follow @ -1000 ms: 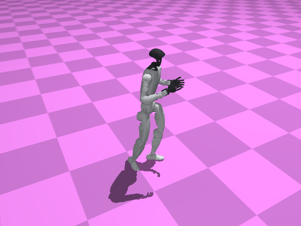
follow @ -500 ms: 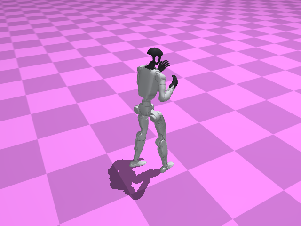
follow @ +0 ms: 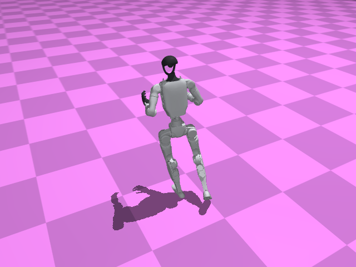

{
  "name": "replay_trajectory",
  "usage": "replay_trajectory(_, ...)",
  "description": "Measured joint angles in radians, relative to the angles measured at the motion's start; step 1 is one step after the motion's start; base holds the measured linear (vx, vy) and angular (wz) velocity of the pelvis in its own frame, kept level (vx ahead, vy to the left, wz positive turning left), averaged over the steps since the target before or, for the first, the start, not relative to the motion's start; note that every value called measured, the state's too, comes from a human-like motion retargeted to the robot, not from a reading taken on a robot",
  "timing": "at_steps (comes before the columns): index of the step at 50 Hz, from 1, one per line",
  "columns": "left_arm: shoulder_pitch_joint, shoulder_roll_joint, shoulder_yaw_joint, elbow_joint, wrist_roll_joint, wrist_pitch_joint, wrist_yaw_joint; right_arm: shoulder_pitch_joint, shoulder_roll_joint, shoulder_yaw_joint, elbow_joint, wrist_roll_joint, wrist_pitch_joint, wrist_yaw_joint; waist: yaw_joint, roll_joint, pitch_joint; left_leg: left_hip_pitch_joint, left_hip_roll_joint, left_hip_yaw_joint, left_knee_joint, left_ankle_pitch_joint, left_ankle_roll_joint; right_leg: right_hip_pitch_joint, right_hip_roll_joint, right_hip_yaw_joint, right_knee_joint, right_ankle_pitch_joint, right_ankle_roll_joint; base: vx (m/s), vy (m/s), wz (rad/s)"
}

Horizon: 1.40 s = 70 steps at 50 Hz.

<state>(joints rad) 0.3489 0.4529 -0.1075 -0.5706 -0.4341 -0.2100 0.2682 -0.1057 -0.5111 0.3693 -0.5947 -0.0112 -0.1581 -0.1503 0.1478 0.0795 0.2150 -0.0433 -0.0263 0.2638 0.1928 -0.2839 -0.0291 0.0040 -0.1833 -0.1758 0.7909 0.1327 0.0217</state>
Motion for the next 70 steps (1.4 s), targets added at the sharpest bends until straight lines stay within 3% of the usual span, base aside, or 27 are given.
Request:
replay_trajectory(3, -0.306, 0.004, -0.147, 0.161, 0.077, 0.047, 0.041, 0.045, 0.054, -0.002, 0.142, -0.015, 0.029, -0.057, -0.029, -0.062, 0.059, -0.117, -0.053, -0.137, 0.301, -0.157, 0.072, -0.146, -0.024, 0.068, 0.306, -0.154, 0.002, 0.39, -0.05, 2.93)
replay_trajectory(7, -0.676, -0.058, -0.267, 0.285, 0.177, 0.084, 0.117, 0.12, 0.051, -0.027, 0.239, 0.007, 0.025, -0.133, -0.066, -0.073, 0.139, -0.086, -0.098, -0.252, 0.372, -0.218, 0.064, -0.303, -0.056, 0.074, 0.446, -0.344, -0.079, 0.47, -0.04, 1.88)
replay_trajectory(10, -0.814, -0.111, -0.253, 0.239, 0.206, 0.042, 0.12, 0.184, -0.043, -0.077, 0.133, 0.065, -0.017, -0.055, -0.134, -0.047, 0.129, 0.005, -0.08, -0.299, 0.245, -0.155, 0.018, -0.386, -0.025, 0.036, 0.306, -0.411, -0.074, 0.66, -0.01, 0.89)
replay_trajectory(13, -0.798, -0.111, -0.237, 0.174, 0.214, 0.008, 0.186, 0.253, -0.108, -0.097, 0.041, 0.148, -0.041, -0.015, -0.233, -0.03, 0.07, 0.105, -0.051, -0.301, 0.117, -0.009, -0.068, -0.375, 0.014, -0.075, -0.027, -0.347, 0.044, 0.83, -0.03, 0.46)
replay_trajectory(15, -0.855, -0.098, -0.257, 0.152, 0.1, 0.002, 0.26, 0.153, -0.145, -0.09, 0.035, 0.21, 0.0, 0.032, -0.25, -0.045, 0.124, 0.162, -0.058, -0.301, 0.049, 0.103, -0.072, -0.335, 0.078, -0.092, -0.327, -0.293, 0.101, 0.79, -0.1, -0.16)
replay_trajectory(17, -0.741, -0.057, -0.229, 0.113, 0.118, 0.031, 0.163, 0.205, -0.153, -0.092, 0.037, 0.25, 0.036, 0.103, -0.305, -0.07, 0.067, 0.16, -0.09, -0.324, 0.168, 0.187, -0.133, -0.282, 0.088, -0.111, -0.472, -0.253, 0.171, 0.94, -0.12, 0.31)
replay_trajectory(18, -0.665, -0.068, -0.218, 0.089, 0.146, 0.025, 0.145, 0.245, -0.145, -0.089, 0.028, 0.221, -0.007, 0.023, -0.317, -0.079, 0.018, 0.137, -0.114, -0.334, 0.245, 0.229, -0.155, -0.263, 0.092, -0.091, -0.525, -0.219, 0.191, 0.92, -0.13, 0.14)
replay_trajectory(20, -0.597, -0.066, -0.207, 0.063, 0.118, 0.028, 0.075, 0.207, -0.129, -0.057, 0.055, 0.144, 0.018, 0.026, -0.298, -0.105, 0.014, 0.063, -0.166, -0.318, 0.444, 0.264, -0.1, -0.207, 0.098, -0.006, -0.624, -0.133, 0.156, 0.78, -0.12, -0.38)
replay_trajectory(23, -0.497, -0.048, -0.166, 0.105, 0.073, 0.022, 0.03, 0.021, -0.125, 0.002, 0.144, 0.173, 0.0, -0.033, -0.239, -0.069, 0.103, -0.117, -0.049, -0.184, 0.873, 0.14, -0.113, -0.243, 0.123, 0.031, -0.35, -0.308, 0.025, 0.74, -0.06, -0.85)
replay_trajectory(25, -0.368, -0.065, -0.137, 0.152, 0.034, 0.038, 0.037, -0.107, -0.123, 0.061, 0.205, 0.153, 0.011, -0.056, -0.2, -0.039, 0.145, -0.182, 0.042, -0.136, 0.992, 0.029, -0.054, -0.215, 0.153, 0.056, -0.268, -0.411, -0.038, 0.79, -0.02, -0.96)
replay_trajectory(26, -0.295, -0.08, -0.129, 0.158, -0.038, 0.015, 0.066, -0.152, -0.108, 0.066, 0.205, 0.153, 0.005, -0.086, -0.166, -0.05, 0.157, -0.197, 0.074, -0.103, 0.993, -0.001, -0.066, -0.203, 0.143, 0.069, -0.213, -0.438, 0.006, 0.87, 0.0, -0.92)
replay_trajectory(30, 0.01, -0.024, -0.036, 0.092, -0.1, -0.016, 0.007, -0.13, 0.012, 0.024, 0.065, 0.229, -0.008, -0.08, -0.019, -0.154, 0.05, -0.273, 0.105, -0.026, 0.674, -0.058, 0.034, -0.126, 0.101, 0.115, -0.328, -0.409, 0.104, 0.92, 0.01, -0.44)
replay_trajectory(32, 0.131, 0.036, 0.015, 0.044, -0.148, -0.035, -0.017, -0.044, 0.06, -0.015, -0.024, 0.254, -0.026, -0.064, 0.041, -0.236, -0.038, -0.236, 0.066, -0.009, 0.312, 0.03, 0.012, -0.079, 0.064, 0.114, -0.421, -0.332, 0.157, 1.03, 0.04, 0.06)
replay_trajectory(34, 0.207, 0.065, 0.072, 0.022, -0.127, -0.032, -0.039, 0.004, 0.064, -0.028, -0.068, 0.25, -0.036, -0.017, 0.073, -0.25, -0.083, -0.155, 0.056, -0.074, -0.018, 0.143, -0.059, 0.006, 0.08, 0.106, -0.496, -0.236, 0.16, 1.03, 0.1, 0.08)
replay_trajectory(38, 0.183, 0.059, 0.107, 0.025, 0.011, 0.01, -0.037, 0.063, 0.008, -0.011, -0.051, 0.195, -0.028, 0.018, 0.09, -0.153, -0.077, -0.019, 0.102, -0.309, -0.219, 0.263, -0.158, 0.117, 0.16, 0.084, -0.383, -0.148, 0.039, 0.92, 0.16, 0.17)
replay_trajectory(40, 0.053, 0.067, 0.062, 0.074, 0.084, 0.039, 0.009, 0.078, -0.009, -0.001, 0.01, 0.131, -0.01, -0.035, 0.099, -0.133, -0.052, 0.004, 0.091, -0.357, -0.157, 0.247, -0.132, 0.044, 0.132, 0.03, -0.129, -0.239, -0.037, 0.71, 0.11, 0.37)
replay_trajectory(42, -0.157, 0.075, -0.022, 0.182, 0.123, 0.075, 0.044, 0.072, 0.001, 0.011, 0.107, 0.069, 0.012, -0.084, 0.097, -0.168, 0.009, -0.06, 0.02, -0.359, 0.08, 0.122, -0.059, -0.074, 0.033, -0.004, 0.139, -0.37, -0.078, 0.59, 0.06, 0.79)
replay_trajectory(45, -0.513, 0.047, -0.16, 0.394, 0.166, 0.107, 0.051, 0.042, 0.039, 0.031, 0.251, 0.033, 0.016, -0.144, 0.082, -0.164, 0.124, -0.214, -0.024, -0.347, 0.544, -0.096, -0.056, -0.253, -0.049, -0.026, 0.415, -0.506, -0.071, 0.57, 0.02, 0.62)
replay_trajectory(48, -0.724, 0.032, -0.2, 0.439, 0.225, 0.103, 0.084, 0.038, 0.039, 0.038, 0.238, 0.059, 0.001, -0.144, 0.035, -0.127, 0.209, -0.146, -0.024, -0.309, 0.623, -0.189, -0.059, -0.353, -0.104, -0.046, 0.438, -0.578, -0.061, 0.66, 0.03, -0.25)
replay_trajectory(51, -0.803, 0.017, -0.198, 0.374, 0.2, 0.08, 0.111, 0.076, -0.004, 0.011, 0.126, 0.149, -0.012, -0.059, -0.062, -0.068, 0.209, -0.017, -0.02, -0.262, 0.51, -0.18, -0.054, -0.384, -0.141, -0.103, 0.24, -0.561, -0.017, 0.77, 0.07, -0.51)
replay_trajectory(55, -0.764, -0.048, -0.206, 0.321, 0.054, 0.046, 0.104, 0.105, -0.094, 0.001, 0.041, 0.256, 0.007, 0.057, -0.183, 0.065, 0.148, 0.197, -0.024, -0.202, 0.239, -0.029, -0.08, -0.322, -0.146, -0.221, -0.209, -0.351, 0.101, 0.91, 0.08, -0.96)
replay_trajectory(58, -0.647, -0.075, -0.21, 0.289, -0.021, 0.029, 0.059, 0.069, -0.144, 0.046, 0.05, 0.269, 0.036, 0.108, -0.27, 0.166, 0.113, 0.29, -0.047, -0.188, 0.178, 0.124, -0.117, -0.27, -0.099, -0.157, -0.49, -0.19, 0.17, 0.96, 0.06, -1.11)
replay_trajectory(60, -0.545, -0.063, -0.201, 0.247, 0.023, 0.021, 0.026, 0.027, -0.156, 0.084, 0.06, 0.287, 0.024, 0.107, -0.335, 0.217, 0.088, 0.215, -0.05, -0.155, 0.359, 0.172, -0.182, -0.306, -0.112, -0.104, -0.479, -0.155, 0.188, 0.9, 0.06, -0.95)
replay_trajectory(62, -0.491, -0.055, -0.176, 0.204, 0.048, 0.03, 0.038, -0.051, -0.16, 0.141, 0.083, 0.283, 0.034, 0.087, -0.37, 0.276, 0.133, 0.16, -0.05, -0.101, 0.524, 0.161, -0.125, -0.303, -0.115, -0.044, -0.479, -0.1, 0.13, 0.78, 0.12, -1.19)
replay_trajectory(64, -0.427, -0.02, -0.151, 0.169, 0.104, 0.021, 0.031, -0.13, -0.16, 0.169, 0.094, 0.33, 0.005, 0.071, -0.388, 0.318, 0.168, 0.035, 0.004, -0.009, 0.803, 0.099, -0.126, -0.444, -0.148, 0.033, -0.197, -0.21, 0.11, 0.73, 0.16, -1.24)
replay_trajectory(67, -0.335, -0.024, -0.102, 0.148, 0.111, 0.039, 0.048, -0.296, -0.21, 0.243, 0.137, 0.177, 0.043, 0.092, -0.39, 0.41, 0.289, -0.066, 0.053, 0.07, 1.019, -0.021, 0.007, -0.524, -0.127, 0.156, 0.004, -0.365, 0.001, 0.63, 0.22, -1.54)
replay_trajectory(70, -0.179, -0.035, -0.078, 0.165, 0.084, 0.041, 0.085, -0.383, -0.185, 0.294, 0.191, 0.232, 0.064, 0.078, -0.328, 0.441, 0.305, -0.221, 0.048, 0.134, 1.149, -0.11, 0.005, -0.672, -0.137, 0.296, 0.242, -0.471, 0.001, 0.63, 0.29, -1.36)
